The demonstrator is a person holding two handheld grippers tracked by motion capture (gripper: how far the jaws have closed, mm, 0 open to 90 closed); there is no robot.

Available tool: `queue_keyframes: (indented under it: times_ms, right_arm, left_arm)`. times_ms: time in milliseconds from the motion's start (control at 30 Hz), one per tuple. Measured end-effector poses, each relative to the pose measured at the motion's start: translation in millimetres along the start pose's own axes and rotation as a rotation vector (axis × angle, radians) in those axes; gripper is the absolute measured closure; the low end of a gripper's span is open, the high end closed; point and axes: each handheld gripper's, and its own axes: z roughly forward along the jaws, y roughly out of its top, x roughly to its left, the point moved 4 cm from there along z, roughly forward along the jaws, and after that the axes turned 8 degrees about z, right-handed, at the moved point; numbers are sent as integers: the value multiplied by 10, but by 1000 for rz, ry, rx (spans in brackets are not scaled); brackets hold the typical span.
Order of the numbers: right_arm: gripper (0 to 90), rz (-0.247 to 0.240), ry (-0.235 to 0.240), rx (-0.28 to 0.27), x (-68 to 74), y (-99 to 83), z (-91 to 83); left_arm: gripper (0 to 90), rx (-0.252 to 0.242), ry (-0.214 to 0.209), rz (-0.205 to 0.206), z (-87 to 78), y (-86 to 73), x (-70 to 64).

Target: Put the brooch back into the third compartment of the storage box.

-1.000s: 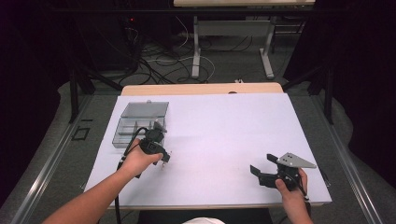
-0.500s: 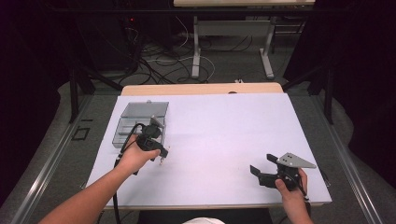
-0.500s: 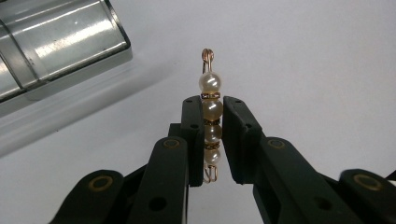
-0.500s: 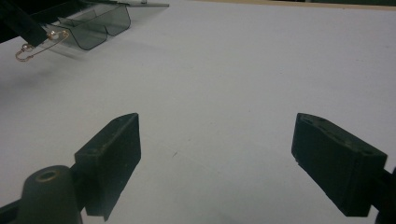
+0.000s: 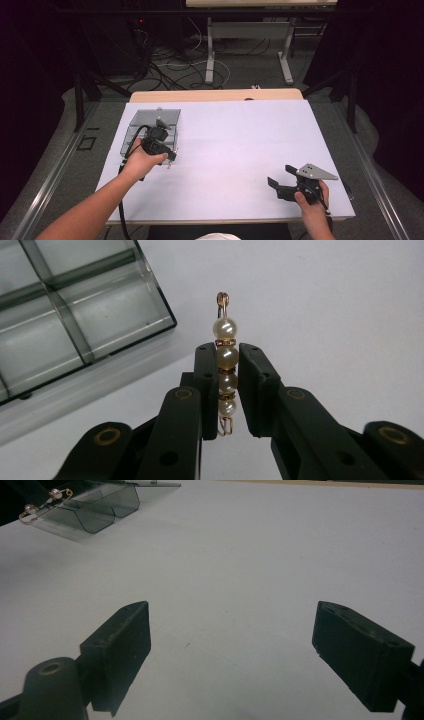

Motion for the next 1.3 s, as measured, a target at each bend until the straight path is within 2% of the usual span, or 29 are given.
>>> queue_keyframes:
  times_ms: [133,267,400,433,567,600,833,900,1000,1033,1167,1300]
  right_arm:
    - [151,-2,1,2,0,-3,3]
    - [151,-4,2,5,1,-3,7]
    - [151,0,0,7,-3,-4,3]
    - [151,0,-1,2,-5,-4,6]
    - [151,-3,1,1,-6,-5,15]
    - [151,0,-5,9,-6,-9,8]
    - [151,-1,-3,3,-4,-5,11]
    - [151,6,-1,2,-3,-6,13]
    - [151,8,0,5,-1,-9,12]
    - [151,9,1,6,1,-10,11]
    - [151,-5,-1,0,-9,-6,15]
    - [151,6,-4,11,-5,-9,6]
  left_arm:
    - [796,-20,8,-13,-21,22,22]
    - [796,-27,27,-3,-45,42,77]
    - [796,-43,34,-26,-69,63,121]
    - [796,-45,38,-15,-82,67,143]
    - [796,-58,50,-34,-108,82,187]
    - [796,-59,57,-21,-114,85,207]
    - [796,-73,82,-24,-148,99,263]
    - [796,-79,97,-4,-151,103,283]
    - [796,-96,117,-9,-148,113,299]
    - [796,-97,125,4,-149,116,314]
    - [796,-111,142,13,-143,129,353]
    - [796,-124,155,30,-140,135,378]
